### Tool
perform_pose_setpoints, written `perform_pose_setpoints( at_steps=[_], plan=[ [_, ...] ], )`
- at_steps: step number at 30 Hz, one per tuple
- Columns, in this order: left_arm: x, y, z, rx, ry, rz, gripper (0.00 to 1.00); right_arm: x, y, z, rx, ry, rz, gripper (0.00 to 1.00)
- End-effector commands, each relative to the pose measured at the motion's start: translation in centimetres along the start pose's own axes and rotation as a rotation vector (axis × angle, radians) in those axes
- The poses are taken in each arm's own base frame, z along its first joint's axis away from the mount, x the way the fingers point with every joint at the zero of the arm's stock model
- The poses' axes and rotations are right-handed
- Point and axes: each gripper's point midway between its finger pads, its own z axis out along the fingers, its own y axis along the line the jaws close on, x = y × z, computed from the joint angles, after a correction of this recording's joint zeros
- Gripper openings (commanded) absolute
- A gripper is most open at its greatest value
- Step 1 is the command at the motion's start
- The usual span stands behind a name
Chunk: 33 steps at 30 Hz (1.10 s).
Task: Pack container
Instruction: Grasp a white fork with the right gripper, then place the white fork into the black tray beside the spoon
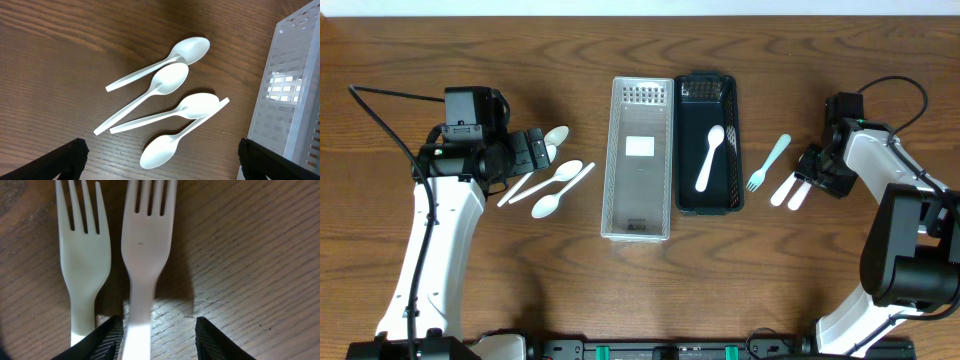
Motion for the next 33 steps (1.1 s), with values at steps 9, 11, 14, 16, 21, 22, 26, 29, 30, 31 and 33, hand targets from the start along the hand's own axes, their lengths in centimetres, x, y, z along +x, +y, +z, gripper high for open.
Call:
perform_pose_setpoints(
  at_steps=[9, 11, 14, 16, 21, 22, 26, 29, 30, 31, 33],
  plan=[
    [-0.8, 0.1, -0.4, 0.002, -0.015, -0.004, 0.98, 2.0, -0.9, 2.3, 0.026, 0.040, 0.015, 0.15],
    [-0.8, 0.1, -0.4, 0.002, -0.015, -0.004, 0.98, 2.1, -0.9, 2.3, 0.027, 0.043, 0.014, 0.01],
    [-0.8, 0.1, -0.4, 0.002, -0.015, -0.003, 0.98, 1.5, -0.9, 0.9, 0.014, 0.010, 0.018, 0.01],
    [-0.8, 0.1, -0.4, 0.002, -0.015, -0.004, 0.98, 0.6, -0.5, -1.1, -0.012, -0.039, 0.020, 0.01],
    [-0.8, 0.1, -0.4, 0.002, -0.015, -0.003, 0.98, -1.4, 3.3, -10.2, -0.202, -0.236, -0.073, 0.01],
    [-0.8, 0.1, -0.4, 0.002, -0.015, -0.003, 0.98, -1.4, 4.4, -12.3, -0.256, -0.275, -0.099, 0.01],
    [-0.8, 0.1, -0.4, 0.002, -0.015, -0.003, 0.98, 0.6, 10.3, -19.8, -0.495, -0.426, -0.250, 0.01],
    [-0.8, 0.1, -0.4, 0.002, -0.015, -0.003, 0.98, 2.6, 13.9, -21.6, -0.573, -0.461, -0.347, 0.01],
    [-0.8, 0.1, -0.4, 0.002, -0.015, -0.003, 0.98, 3.3, 15.0, -21.5, -0.583, -0.458, -0.375, 0.01],
    [-0.8, 0.1, -0.4, 0.002, -0.015, -0.003, 0.98, 4.1, 16.1, -21.2, -0.588, -0.450, -0.406, 0.01],
    [-0.8, 0.1, -0.4, 0.002, -0.015, -0.003, 0.98, 5.4, 18.1, -19.2, -0.557, -0.419, -0.458, 0.01]
  ],
)
